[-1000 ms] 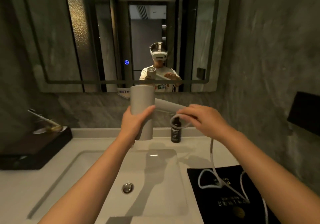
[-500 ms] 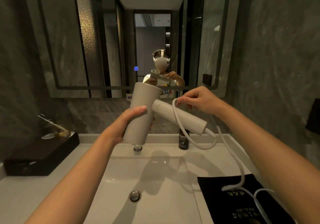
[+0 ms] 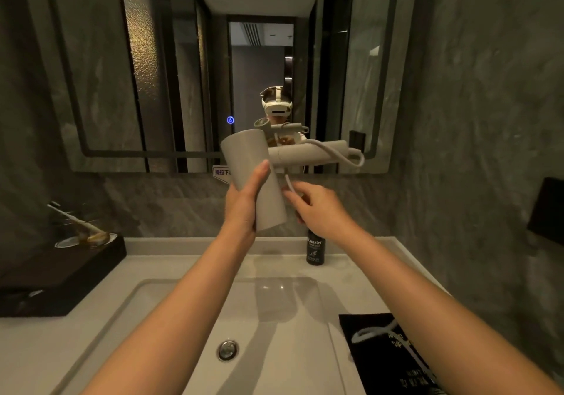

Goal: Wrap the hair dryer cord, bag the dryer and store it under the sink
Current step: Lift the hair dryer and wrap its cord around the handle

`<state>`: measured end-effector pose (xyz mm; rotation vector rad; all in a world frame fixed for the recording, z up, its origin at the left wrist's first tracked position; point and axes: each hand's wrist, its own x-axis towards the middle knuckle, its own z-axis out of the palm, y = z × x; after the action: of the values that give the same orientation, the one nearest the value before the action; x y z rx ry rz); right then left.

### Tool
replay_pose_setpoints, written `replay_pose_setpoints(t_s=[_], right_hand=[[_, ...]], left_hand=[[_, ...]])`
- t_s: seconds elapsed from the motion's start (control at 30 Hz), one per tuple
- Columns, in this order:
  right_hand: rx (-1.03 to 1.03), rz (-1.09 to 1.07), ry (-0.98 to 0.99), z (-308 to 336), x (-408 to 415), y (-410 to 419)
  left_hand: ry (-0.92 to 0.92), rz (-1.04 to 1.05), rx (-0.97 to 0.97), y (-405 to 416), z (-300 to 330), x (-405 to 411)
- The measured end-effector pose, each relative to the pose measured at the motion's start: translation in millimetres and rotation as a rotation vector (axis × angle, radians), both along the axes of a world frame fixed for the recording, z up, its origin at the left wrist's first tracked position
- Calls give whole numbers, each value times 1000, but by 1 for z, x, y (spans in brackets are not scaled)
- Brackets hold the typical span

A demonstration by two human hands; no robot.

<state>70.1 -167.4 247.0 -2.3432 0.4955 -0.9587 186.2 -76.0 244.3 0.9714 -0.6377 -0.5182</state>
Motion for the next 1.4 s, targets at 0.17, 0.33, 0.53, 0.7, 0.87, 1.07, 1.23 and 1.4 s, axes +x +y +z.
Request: replay_pose_setpoints(t_s=[0.17, 0.33, 0.53, 0.7, 0.87, 1.07, 1.23, 1.4], right_hand=[[-121, 85, 279, 14, -34, 17], [-193, 138, 227, 49, -84, 15], [-190, 74, -175, 82, -85, -20], [-115, 9, -298, 77, -61, -49], [-21, -12, -161, 50, -49, -56], [291, 58, -88, -16, -37, -30], [116, 116, 76, -31, -27, 2], [-58, 83, 257, -6, -48, 17]], left_hand=[[-228, 340, 22, -9, 0, 14], [-528, 525, 217, 0, -6, 50], [-788, 212, 381, 26, -5, 57], [-791, -126, 383, 48, -1, 40], [-636, -342, 310, 61, 4, 32], [-334, -198, 113, 49, 14, 12], [-118, 30, 54, 28, 5, 1], [-314, 354, 163, 17, -8, 11]])
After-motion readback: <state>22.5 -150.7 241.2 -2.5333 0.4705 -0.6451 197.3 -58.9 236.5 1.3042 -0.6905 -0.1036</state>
